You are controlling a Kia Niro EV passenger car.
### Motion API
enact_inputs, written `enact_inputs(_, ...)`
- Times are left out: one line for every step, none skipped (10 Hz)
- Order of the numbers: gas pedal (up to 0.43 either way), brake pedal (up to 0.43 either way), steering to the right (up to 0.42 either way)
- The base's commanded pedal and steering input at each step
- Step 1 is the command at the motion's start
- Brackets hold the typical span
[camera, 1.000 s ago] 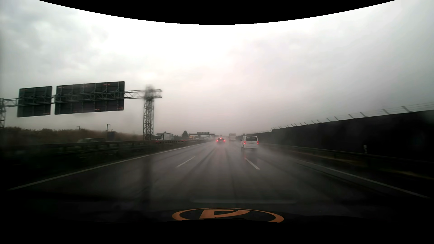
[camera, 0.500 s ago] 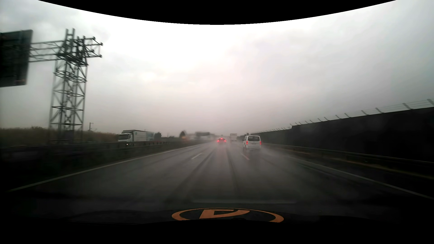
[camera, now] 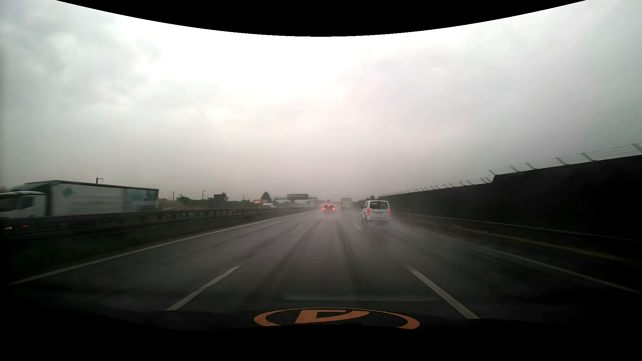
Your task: Follow the waypoints while adhering to traffic rules and regulations
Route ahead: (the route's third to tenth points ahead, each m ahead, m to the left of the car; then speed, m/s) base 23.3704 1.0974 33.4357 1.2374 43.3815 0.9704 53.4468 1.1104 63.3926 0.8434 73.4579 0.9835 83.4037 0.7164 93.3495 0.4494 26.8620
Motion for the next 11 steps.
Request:
enact_inputs(0.0, 0.0, -0.002)
enact_inputs(0.079, 0.0, -0.001)
enact_inputs(0.118, 0.0, -0.001)
enact_inputs(0.138, 0.0, -0.001)
enact_inputs(0.177, 0.0, -0.002)
enact_inputs(0.189, 0.0, -0.001)
enact_inputs(0.189, 0.0, -0.001)
enact_inputs(0.189, 0.0, -0.001)
enact_inputs(0.189, 0.0, -0.001)
enact_inputs(0.189, 0.0, -0.001)
enact_inputs(0.189, 0.0, -0.001)
